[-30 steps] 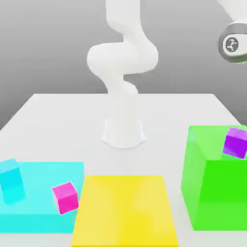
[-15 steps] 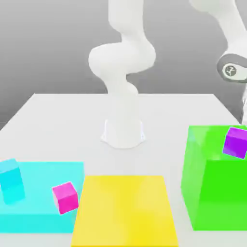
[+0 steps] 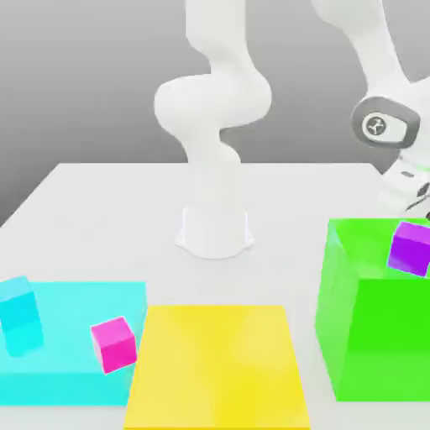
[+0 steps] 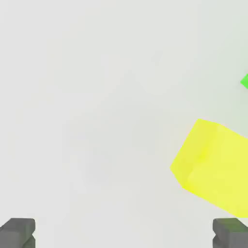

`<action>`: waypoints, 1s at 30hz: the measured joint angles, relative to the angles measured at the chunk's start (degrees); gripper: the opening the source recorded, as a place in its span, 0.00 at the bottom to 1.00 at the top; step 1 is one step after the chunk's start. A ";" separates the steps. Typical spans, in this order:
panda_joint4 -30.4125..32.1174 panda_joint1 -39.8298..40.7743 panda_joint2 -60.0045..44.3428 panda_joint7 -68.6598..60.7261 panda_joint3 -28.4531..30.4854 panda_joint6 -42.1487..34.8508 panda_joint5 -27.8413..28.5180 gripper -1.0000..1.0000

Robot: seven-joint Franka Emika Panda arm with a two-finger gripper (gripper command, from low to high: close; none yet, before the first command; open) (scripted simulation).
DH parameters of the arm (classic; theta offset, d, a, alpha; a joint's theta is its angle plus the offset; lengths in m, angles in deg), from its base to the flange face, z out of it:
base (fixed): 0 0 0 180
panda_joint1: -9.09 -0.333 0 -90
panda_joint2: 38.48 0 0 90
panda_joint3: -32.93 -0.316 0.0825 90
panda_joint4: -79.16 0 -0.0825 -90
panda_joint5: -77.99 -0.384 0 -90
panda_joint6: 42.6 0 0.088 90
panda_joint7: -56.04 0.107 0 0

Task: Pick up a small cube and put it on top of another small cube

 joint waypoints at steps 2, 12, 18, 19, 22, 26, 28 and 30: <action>0.69 1.68 -0.05 2.97 0.38 1.48 0.95 0.50; 4.58 6.48 -2.54 18.10 2.99 9.89 5.98 0.50; 3.63 4.57 -6.20 23.95 4.96 13.42 11.96 0.50; 3.38 4.11 -7.09 24.98 5.71 14.06 13.31 0.50; 2.67 1.80 -9.97 28.34 9.07 16.09 17.81 0.50; 1.81 -3.07 -14.21 33.26 15.55 19.06 24.46 0.50; 1.43 -6.32 -16.47 35.51 19.56 20.70 27.54 0.50; 1.31 -7.69 -17.32 36.19 21.17 21.34 28.49 0.00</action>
